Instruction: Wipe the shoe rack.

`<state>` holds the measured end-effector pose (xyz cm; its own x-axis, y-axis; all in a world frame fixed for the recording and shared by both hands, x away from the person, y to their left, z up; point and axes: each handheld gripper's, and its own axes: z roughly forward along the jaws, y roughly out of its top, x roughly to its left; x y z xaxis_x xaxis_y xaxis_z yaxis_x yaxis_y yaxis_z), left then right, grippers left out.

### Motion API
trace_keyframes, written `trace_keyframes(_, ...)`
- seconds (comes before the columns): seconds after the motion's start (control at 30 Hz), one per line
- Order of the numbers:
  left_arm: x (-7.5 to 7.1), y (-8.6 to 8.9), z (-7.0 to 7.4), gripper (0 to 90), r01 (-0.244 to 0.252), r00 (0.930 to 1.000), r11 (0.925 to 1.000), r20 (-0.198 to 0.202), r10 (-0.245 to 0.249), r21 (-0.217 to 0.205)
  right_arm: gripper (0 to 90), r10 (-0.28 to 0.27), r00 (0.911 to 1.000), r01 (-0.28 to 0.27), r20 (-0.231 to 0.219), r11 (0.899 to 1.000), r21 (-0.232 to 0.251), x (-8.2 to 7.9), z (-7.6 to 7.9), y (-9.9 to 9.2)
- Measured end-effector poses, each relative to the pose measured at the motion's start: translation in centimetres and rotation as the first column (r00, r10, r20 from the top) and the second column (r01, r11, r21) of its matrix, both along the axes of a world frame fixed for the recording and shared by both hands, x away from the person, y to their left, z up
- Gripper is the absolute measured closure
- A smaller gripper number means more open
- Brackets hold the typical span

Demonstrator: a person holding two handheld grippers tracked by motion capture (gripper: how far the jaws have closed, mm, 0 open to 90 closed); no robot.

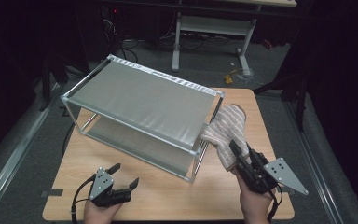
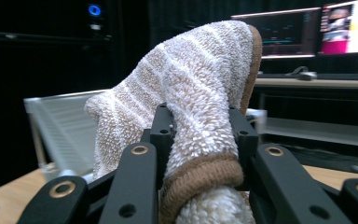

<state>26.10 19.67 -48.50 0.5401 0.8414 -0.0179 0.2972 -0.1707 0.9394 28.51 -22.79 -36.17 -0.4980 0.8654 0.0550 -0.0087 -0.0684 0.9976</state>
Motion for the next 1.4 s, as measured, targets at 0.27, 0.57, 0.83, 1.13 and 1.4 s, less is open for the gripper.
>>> trace_keyframes(0.27,-0.2,0.1,0.1,15.5,-0.005,1.0000,1.0000,0.005,0.005,-0.006,70.2,0.106,0.9943,-0.106,0.005,0.994,-0.018,0.4,-0.9,2.9)
trace_keyframes(0.57,-0.2,0.4,0.1,15.6,-0.015,0.9999,0.9999,0.005,0.015,-0.002,70.7,0.065,0.9973,-0.066,-0.035,0.996,-0.052,3.4,-1.6,3.2)
trace_keyframes(0.83,-0.2,0.5,0.1,15.6,-0.016,0.9998,0.9999,0.007,0.016,-0.005,70.7,-0.022,0.9972,0.018,-0.072,0.998,-0.057,7.4,-2.0,2.1)
trace_keyframes(1.13,-0.2,0.5,0.1,15.6,-0.011,0.9999,0.9999,0.007,0.011,-0.009,70.9,-0.118,0.9868,0.109,-0.112,0.991,-0.076,11.6,-2.0,0.6)
trace_keyframes(1.4,-0.3,0.4,0.1,15.6,-0.006,1.0000,0.9999,0.007,0.006,-0.008,70.9,-0.176,0.9736,0.166,-0.146,0.983,-0.076,13.9,-1.6,-0.4)
